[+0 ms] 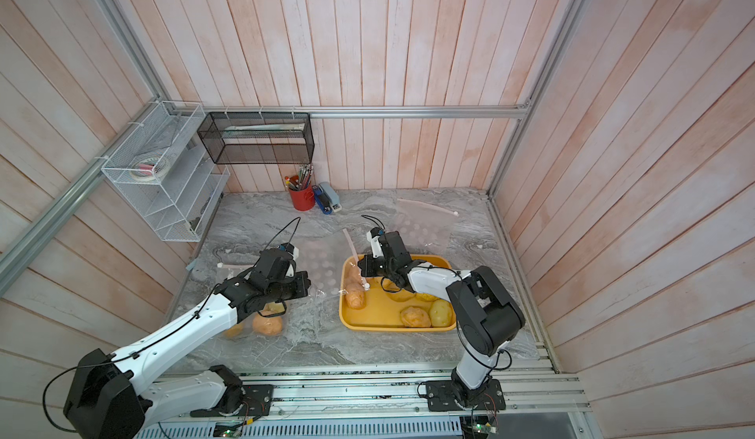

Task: Put the potatoes into a zipper bag and zip it
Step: Pick up the zipper food storage bag at the center of the board.

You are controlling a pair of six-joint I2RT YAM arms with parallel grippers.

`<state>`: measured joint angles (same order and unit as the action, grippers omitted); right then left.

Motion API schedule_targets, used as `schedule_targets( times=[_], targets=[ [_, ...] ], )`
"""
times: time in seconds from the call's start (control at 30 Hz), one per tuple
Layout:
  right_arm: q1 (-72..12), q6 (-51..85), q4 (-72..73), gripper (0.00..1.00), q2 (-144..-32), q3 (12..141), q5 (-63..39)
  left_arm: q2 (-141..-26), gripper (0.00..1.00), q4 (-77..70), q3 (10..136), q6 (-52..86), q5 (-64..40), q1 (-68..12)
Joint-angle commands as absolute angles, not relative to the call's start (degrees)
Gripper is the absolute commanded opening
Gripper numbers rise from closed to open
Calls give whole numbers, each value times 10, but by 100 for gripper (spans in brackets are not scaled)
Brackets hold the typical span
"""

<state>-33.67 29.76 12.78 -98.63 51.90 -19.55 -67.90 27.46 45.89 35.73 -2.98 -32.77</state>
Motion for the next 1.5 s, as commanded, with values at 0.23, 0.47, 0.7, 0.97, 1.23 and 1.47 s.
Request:
schedule_targets(
  times=[0.23,0.47,0.7,0.97,1.23,1.47],
  targets=[
    [-341,295,134,0,-949,506,-193,-686,50,319,482,371,17,-326],
    [-388,261,95,0,-862,494,-80,-590,64,341,519,406,60,-325],
    [-457,231,50,0,-796,510,3,-684,64,357,680,419,-20,-326],
    [-494,214,69,0,-795,504,-5,-754,64,269,676,396,-76,-327],
    [-512,215,81,0,-810,503,-19,-736,64,234,642,364,-7,-327],
    [-537,213,79,0,-822,516,-16,-756,62,236,647,352,20,-327]
  ],
)
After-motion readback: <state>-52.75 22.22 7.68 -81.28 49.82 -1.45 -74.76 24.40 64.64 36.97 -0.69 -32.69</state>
